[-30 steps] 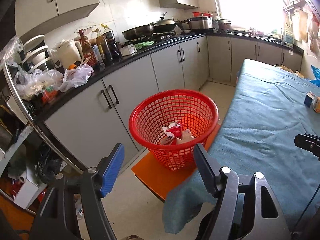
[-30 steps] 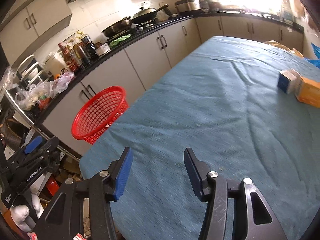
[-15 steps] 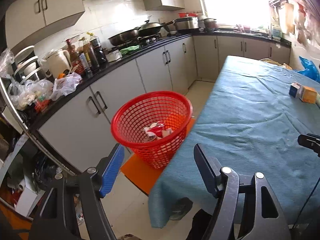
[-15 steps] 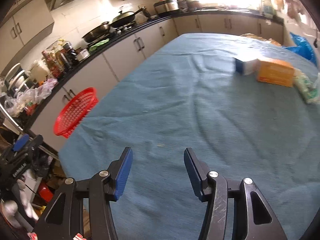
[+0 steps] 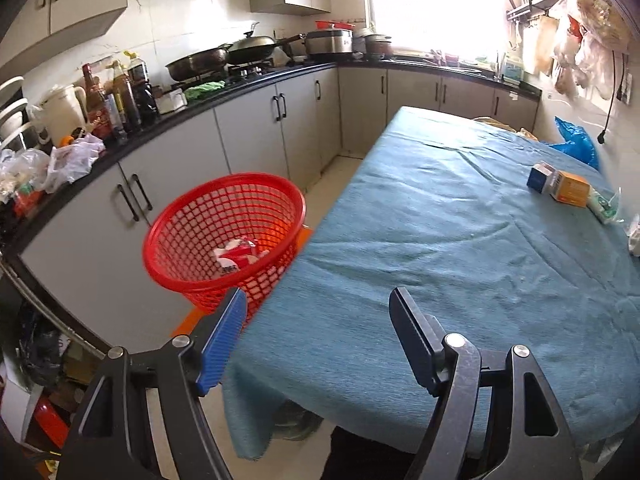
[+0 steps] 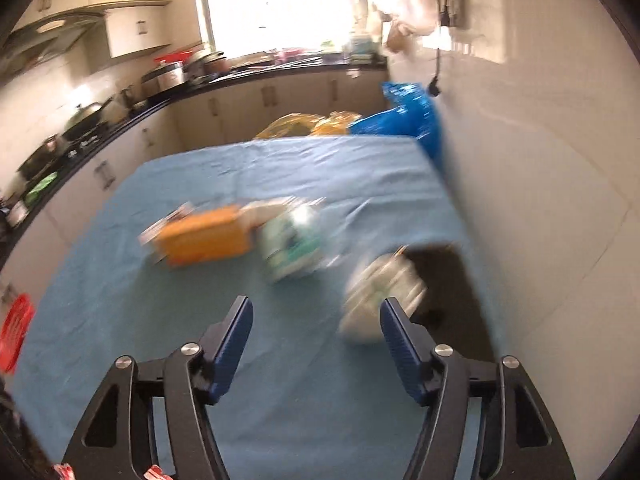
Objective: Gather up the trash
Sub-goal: 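Turn both open tools back toward the table, then grasp the white cloth bundle beside the black phone with the right tool, then grasp the clear plastic cup with the left tool while the right tool holds the cloth, then carry the cup and cloth bundle over the red wastebasket with both tools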
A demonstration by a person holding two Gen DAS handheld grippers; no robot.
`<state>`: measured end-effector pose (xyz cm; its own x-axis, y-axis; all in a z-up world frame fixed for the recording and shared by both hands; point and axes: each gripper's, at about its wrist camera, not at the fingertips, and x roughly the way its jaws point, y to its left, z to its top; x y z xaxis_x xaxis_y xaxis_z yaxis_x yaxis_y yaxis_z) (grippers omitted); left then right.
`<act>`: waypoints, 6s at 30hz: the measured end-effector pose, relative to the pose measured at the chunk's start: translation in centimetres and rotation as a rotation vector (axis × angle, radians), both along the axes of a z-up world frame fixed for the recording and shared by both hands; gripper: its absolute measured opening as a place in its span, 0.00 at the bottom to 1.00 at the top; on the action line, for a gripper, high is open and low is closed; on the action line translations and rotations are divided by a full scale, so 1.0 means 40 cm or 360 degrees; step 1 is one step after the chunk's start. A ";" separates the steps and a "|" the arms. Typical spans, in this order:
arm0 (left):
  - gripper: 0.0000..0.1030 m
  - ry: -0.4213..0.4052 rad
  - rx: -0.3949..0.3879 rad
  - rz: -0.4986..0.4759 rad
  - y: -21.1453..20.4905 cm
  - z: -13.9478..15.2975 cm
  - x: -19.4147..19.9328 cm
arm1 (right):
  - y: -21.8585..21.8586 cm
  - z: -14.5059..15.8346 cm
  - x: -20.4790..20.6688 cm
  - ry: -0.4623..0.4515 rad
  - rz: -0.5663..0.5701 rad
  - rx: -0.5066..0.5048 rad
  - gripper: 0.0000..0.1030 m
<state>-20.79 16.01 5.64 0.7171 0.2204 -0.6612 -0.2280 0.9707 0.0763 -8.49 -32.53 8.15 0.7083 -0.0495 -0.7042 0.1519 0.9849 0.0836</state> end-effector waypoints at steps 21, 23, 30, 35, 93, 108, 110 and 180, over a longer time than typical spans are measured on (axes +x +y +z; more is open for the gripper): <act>0.71 0.0059 -0.0041 -0.0059 -0.011 -0.028 0.001 | 0.216 -0.075 0.064 0.0291 0.0907 0.0393 0.67; 0.71 0.0063 -0.0033 -0.0083 -0.016 -0.032 0.002 | 0.207 -0.050 0.041 0.0254 0.0899 0.0334 0.69; 0.71 0.0084 -0.0113 -0.0123 -0.025 -0.044 0.017 | 0.097 -0.009 0.125 0.0106 0.0397 0.0202 0.81; 0.71 0.0093 -0.0116 -0.0152 -0.039 -0.045 0.007 | 0.074 -0.090 0.238 0.0218 0.0282 0.0411 0.76; 0.71 0.0280 -0.0268 -0.1057 -0.687 -0.047 0.586 | -0.063 -0.185 0.100 -0.0005 -0.0117 0.0216 0.38; 0.36 0.0313 -0.0400 -0.1062 -0.721 -0.052 0.551 | -0.055 -0.189 0.100 -0.0019 -0.0114 0.0208 0.36; 0.36 0.0287 -0.0417 -0.1055 -0.702 -0.035 0.524 | -0.055 -0.188 0.097 -0.0031 -0.0108 0.0212 0.36; 0.51 0.0025 -0.0470 0.0180 0.519 -0.035 0.155 | 1.374 -0.067 0.168 0.0209 0.1408 0.0575 0.51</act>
<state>-14.58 36.79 4.25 0.6881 0.0945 -0.7195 -0.3365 0.9200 -0.2010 -1.78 22.41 5.48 0.2996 0.6996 -0.6486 -0.6034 0.6656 0.4392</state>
